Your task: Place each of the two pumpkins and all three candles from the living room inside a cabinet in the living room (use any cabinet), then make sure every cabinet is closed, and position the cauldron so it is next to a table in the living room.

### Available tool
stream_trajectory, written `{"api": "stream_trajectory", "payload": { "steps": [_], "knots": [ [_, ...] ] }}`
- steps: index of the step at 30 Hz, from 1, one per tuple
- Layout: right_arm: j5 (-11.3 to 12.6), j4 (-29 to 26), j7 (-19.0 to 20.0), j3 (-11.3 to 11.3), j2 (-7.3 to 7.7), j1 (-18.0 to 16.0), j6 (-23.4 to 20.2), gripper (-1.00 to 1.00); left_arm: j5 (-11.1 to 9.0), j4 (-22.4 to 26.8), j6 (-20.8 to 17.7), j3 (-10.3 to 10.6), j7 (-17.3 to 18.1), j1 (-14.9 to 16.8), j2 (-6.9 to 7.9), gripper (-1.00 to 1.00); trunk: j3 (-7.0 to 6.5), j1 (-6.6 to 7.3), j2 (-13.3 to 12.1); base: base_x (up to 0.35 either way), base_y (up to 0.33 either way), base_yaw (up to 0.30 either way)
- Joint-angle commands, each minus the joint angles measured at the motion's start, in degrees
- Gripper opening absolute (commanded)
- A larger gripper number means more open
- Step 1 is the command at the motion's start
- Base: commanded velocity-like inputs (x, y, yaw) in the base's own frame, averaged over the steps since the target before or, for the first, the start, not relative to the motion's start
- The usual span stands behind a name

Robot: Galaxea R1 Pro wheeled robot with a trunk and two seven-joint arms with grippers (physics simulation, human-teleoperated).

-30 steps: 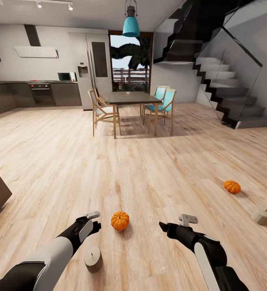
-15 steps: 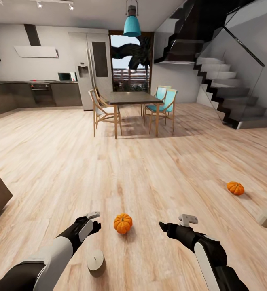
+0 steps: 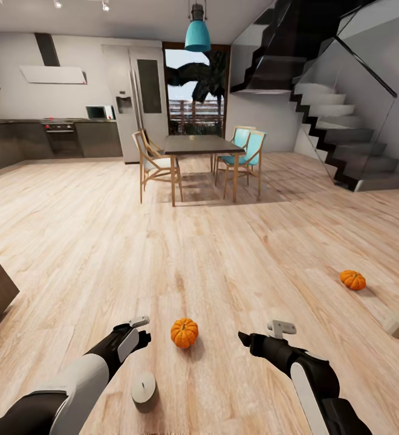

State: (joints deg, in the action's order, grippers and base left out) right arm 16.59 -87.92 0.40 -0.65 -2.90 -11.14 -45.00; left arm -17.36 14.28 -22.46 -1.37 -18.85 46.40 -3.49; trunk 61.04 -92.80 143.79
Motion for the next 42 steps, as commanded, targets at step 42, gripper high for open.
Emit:
{"api": "stream_trajectory", "payload": {
  "steps": [42],
  "knots": [
    [5.03,-2.35,35.01,6.09,2.58,3.45,-0.96,1.00,-0.04,0.13,2.49,-0.04,-0.22,0.00,-0.20,1.00,9.36,-1.07,0.59,0.000,0.000,0.000]
  ]
}}
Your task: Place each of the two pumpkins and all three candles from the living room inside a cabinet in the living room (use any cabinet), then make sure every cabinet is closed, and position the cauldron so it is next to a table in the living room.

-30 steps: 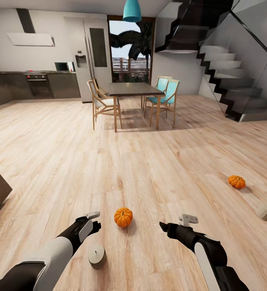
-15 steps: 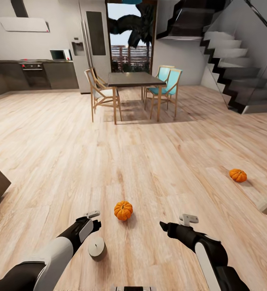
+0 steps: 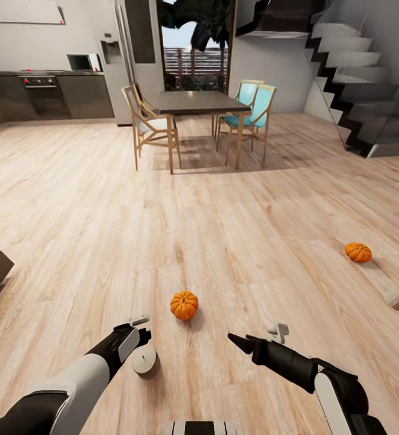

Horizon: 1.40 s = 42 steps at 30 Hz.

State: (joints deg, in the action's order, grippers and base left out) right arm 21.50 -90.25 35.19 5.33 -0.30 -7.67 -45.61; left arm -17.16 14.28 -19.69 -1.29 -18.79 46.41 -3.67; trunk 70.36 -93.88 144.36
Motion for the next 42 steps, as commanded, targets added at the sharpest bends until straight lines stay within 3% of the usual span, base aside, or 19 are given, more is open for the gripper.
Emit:
{"api": "stream_trajectory", "payload": {
  "steps": [1,4,8,21,42],
  "knots": [
    [0.17,-0.04,1.45,0.40,0.18,0.09,-0.46,1.00,-0.24,0.14,-0.26,-0.12,-0.28,0.00,-0.02,1.00,0.27,-0.01,0.03,0.000,0.000,0.000],
    [0.33,-0.05,4.83,1.17,0.76,0.44,-0.75,1.00,-0.25,0.14,-0.20,-0.12,-0.28,0.00,-0.02,1.00,0.94,-0.09,0.07,0.000,0.000,0.000],
    [0.38,-0.03,6.11,1.46,1.02,0.57,-0.86,1.00,-0.22,0.20,-0.12,-0.12,-0.23,0.00,-0.07,1.00,1.38,-0.14,0.10,0.000,0.000,0.000],
    [0.14,-0.01,6.39,1.53,1.01,0.61,-0.89,1.00,-0.16,0.23,-0.13,0.06,2.76,0.00,-0.14,1.00,1.38,-0.14,0.10,0.008,0.000,0.000],
    [0.03,-0.01,6.42,1.53,1.00,0.62,-0.89,1.00,-0.16,0.23,-0.17,0.14,3.06,0.00,-0.14,1.00,1.38,-0.14,0.10,0.072,0.011,0.000]
  ]
}}
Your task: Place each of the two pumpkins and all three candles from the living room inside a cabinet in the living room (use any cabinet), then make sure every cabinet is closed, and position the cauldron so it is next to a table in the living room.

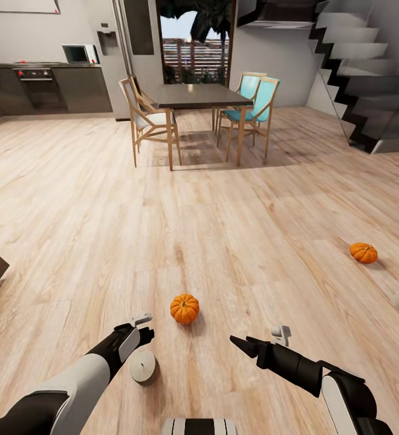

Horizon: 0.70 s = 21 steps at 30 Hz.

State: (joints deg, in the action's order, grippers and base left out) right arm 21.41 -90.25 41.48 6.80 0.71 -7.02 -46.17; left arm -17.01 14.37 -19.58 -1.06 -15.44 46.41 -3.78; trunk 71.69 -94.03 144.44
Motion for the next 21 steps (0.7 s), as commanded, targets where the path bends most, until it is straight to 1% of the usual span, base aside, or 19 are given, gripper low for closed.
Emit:
{"api": "stream_trajectory", "payload": {
  "steps": [1,18,21],
  "knots": [
    [0.12,-0.02,0.14,0.06,0.00,-0.03,-0.33,1.00,-0.31,0.13,-0.28,-0.09,-0.30,0.00,-0.02,1.00,0.04,0.01,0.02,0.014,0.006,0.000],
    [0.18,-0.02,0.17,0.06,0.06,-0.06,-0.33,1.00,-0.31,0.13,-0.25,-0.10,-0.30,0.00,-0.03,1.00,0.04,0.01,0.02,0.003,0.001,0.000],
    [0.28,-0.02,0.21,0.09,0.08,-0.05,-0.33,1.00,-0.31,0.13,-0.23,-0.09,-0.30,0.00,-0.06,1.00,0.71,-0.07,0.06,0.000,0.000,0.000]
  ]
}}
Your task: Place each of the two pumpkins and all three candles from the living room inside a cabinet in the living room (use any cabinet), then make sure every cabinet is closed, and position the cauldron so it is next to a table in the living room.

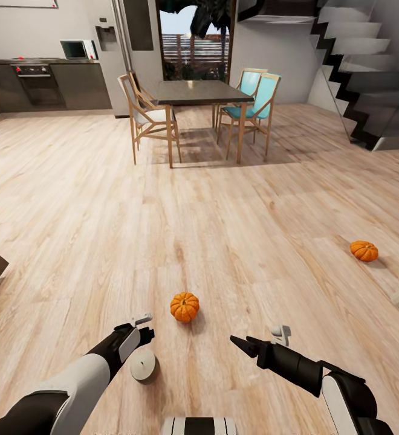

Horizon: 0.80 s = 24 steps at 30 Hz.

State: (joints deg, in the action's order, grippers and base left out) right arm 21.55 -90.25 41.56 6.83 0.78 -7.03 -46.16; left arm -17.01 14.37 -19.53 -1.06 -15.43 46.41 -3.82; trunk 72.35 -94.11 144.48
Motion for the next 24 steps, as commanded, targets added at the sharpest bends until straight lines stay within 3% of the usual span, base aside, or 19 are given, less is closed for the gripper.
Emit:
{"api": "stream_trajectory", "payload": {
  "steps": [1,12,21,24],
  "knots": [
    [0.18,-0.02,0.16,0.08,0.02,-0.02,-0.33,1.00,-0.30,0.14,-0.27,-0.11,-0.30,0.00,-0.01,1.00,0.27,-0.01,0.03,0.000,0.000,0.000],
    [0.62,-0.02,0.74,2.04,0.16,0.00,-0.19,1.00,-0.30,0.09,0.18,-0.09,-0.30,0.00,-0.04,1.00,2.71,-0.29,0.18,0.000,0.000,0.000],
    [0.37,-0.02,7.38,2.98,0.39,0.00,-1.31,1.00,-0.30,0.10,0.27,-0.08,-0.30,0.00,0.01,1.00,2.71,-0.29,0.18,0.000,0.000,0.000],
    [0.45,-0.02,8.56,3.63,1.23,0.00,-1.62,1.00,-0.30,0.10,0.27,-0.08,-0.30,0.00,-0.01,1.00,2.71,-0.29,0.18,0.000,0.000,0.000]
  ]
}}
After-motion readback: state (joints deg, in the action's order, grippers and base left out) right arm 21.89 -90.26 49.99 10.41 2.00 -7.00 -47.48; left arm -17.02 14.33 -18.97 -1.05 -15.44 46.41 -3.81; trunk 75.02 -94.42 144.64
